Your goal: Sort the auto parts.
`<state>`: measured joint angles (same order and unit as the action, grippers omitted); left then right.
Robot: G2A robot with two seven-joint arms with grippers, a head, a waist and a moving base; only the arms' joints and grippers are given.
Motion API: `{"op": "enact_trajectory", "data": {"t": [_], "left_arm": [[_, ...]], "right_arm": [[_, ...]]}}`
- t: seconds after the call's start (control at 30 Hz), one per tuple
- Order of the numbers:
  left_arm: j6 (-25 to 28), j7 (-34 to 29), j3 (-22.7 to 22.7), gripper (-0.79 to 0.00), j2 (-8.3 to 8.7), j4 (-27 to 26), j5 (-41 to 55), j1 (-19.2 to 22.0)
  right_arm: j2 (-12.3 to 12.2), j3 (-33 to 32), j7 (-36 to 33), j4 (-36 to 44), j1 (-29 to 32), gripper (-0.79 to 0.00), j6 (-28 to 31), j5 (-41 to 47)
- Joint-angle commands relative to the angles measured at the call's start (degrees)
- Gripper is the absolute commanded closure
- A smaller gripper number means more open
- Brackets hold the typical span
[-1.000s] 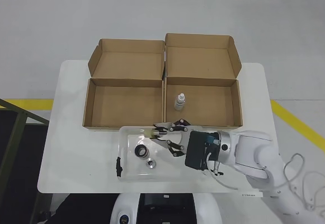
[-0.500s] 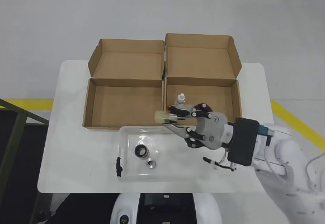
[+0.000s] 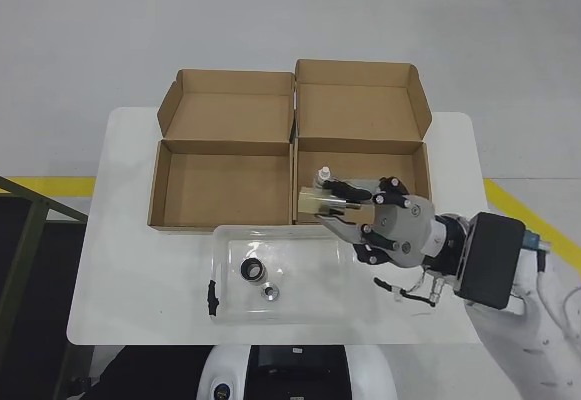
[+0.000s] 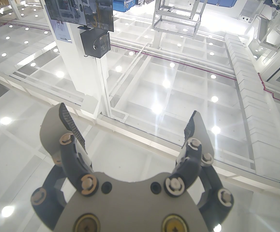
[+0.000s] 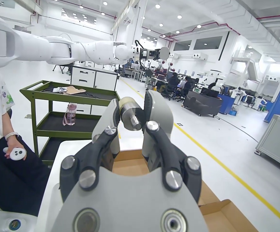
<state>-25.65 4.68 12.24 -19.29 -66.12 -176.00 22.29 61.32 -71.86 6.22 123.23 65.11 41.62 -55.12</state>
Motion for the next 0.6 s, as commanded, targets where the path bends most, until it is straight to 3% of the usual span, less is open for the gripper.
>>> {"op": "enact_trajectory", "data": {"t": [0.0,0.57], "left_arm": [[0.0,0.0,0.0,-0.785,0.00,0.0,0.0,0.0],[0.0,0.0,0.0,-0.785,0.00,0.0,0.0,0.0]], "right_arm": [[0.0,-0.2,0.8,-0.4,0.0,0.000,0.6,-0.6],[-0.3,-1.5,-5.1,-8.0,1.5,0.000,2.6,-4.0]]}}
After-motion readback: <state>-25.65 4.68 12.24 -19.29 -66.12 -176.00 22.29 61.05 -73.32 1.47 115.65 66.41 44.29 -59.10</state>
